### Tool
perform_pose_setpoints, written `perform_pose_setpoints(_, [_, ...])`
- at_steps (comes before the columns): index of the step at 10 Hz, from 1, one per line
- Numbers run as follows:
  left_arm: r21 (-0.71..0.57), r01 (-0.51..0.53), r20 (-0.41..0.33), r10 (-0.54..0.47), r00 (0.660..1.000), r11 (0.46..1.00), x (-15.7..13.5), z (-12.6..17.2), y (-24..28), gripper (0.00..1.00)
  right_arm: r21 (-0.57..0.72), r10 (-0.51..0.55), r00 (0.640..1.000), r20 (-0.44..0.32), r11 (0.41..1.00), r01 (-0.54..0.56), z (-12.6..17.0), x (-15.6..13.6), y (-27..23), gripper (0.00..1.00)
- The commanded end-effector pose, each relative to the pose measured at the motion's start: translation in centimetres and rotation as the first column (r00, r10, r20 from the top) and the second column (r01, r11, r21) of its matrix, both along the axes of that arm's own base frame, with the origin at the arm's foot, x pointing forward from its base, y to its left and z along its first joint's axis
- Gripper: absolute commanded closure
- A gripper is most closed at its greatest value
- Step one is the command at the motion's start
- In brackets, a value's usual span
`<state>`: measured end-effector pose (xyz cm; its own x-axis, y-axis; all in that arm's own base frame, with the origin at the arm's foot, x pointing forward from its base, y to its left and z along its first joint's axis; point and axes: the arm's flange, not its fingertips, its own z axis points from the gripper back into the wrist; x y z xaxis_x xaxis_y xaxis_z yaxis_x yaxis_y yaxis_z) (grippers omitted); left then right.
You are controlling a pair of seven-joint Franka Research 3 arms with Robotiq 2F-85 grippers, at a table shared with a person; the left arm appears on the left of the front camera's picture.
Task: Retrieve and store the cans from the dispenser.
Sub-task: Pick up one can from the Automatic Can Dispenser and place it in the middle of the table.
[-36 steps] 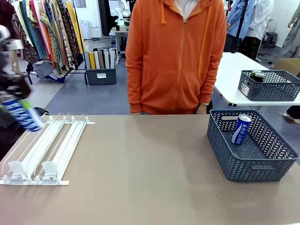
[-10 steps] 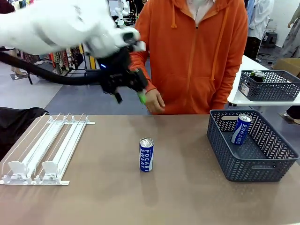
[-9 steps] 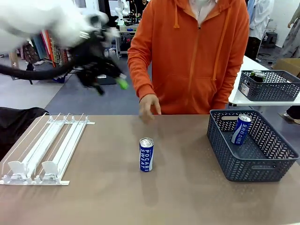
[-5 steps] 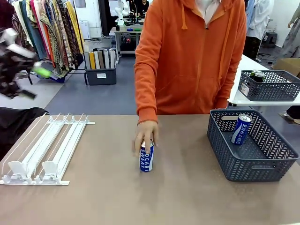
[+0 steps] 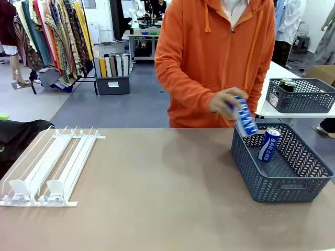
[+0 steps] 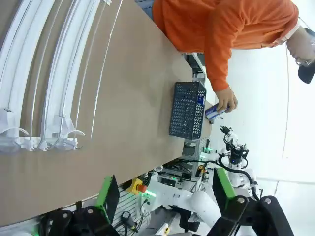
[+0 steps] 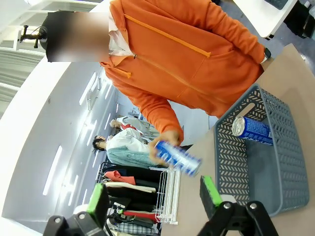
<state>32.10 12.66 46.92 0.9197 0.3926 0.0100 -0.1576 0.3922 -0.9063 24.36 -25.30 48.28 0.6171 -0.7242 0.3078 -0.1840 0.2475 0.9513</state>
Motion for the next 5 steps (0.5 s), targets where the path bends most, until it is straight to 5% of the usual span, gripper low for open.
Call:
perform_pose_setpoints(1, [0.016,-0.005,0.036,0.004,0.999,1.000,0.45,1.78,-0.34,0.00,0.011,-0.010,0.999,0.034,1.000,0.010,0.23,0.31,0.14,0.00])
perform_pose_setpoints(5, [0.016,-0.005,0.036,0.004,0.999,1.000,0.45,1.78,-0.34,0.00,0.011,-0.010,0.999,0.034,1.000,0.010,0.23,0.31,0.14,0.00])
